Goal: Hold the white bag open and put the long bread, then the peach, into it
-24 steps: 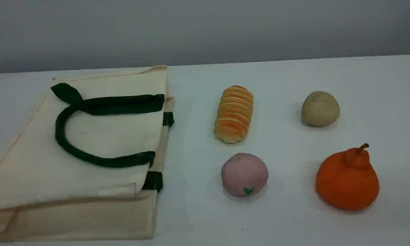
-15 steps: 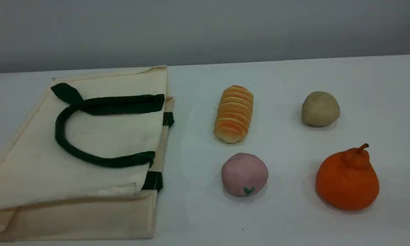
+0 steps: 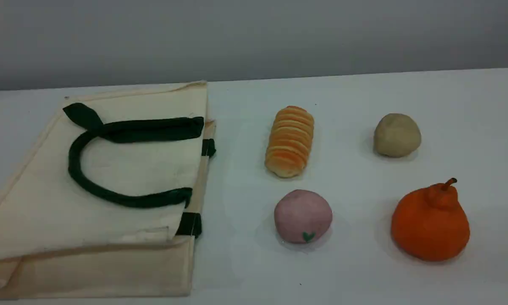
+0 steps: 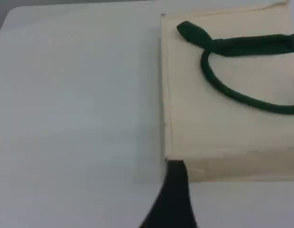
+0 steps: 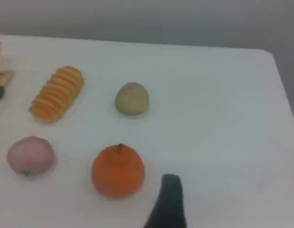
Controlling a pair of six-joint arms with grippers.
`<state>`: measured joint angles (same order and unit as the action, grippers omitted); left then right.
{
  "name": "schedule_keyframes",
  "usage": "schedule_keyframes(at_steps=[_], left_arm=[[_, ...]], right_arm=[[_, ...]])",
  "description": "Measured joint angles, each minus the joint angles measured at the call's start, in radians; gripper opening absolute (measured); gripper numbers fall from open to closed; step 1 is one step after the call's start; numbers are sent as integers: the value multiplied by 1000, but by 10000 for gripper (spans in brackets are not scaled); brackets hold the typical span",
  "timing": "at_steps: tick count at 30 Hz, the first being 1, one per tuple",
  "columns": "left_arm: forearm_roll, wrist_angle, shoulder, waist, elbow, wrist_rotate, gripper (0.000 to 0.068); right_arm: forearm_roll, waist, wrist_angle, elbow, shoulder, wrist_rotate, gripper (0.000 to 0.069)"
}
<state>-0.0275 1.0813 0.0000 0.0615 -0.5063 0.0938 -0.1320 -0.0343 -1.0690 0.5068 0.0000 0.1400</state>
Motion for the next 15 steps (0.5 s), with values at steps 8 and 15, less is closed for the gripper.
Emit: schedule_keyframes(at_steps=[8, 15], left_arm=[[0, 0, 0, 0, 0, -1, 593], [0, 0, 0, -3, 0, -1, 593]], right_arm=[[0, 0, 0, 0, 0, 0, 589], [0, 5, 0, 0, 0, 0, 589]])
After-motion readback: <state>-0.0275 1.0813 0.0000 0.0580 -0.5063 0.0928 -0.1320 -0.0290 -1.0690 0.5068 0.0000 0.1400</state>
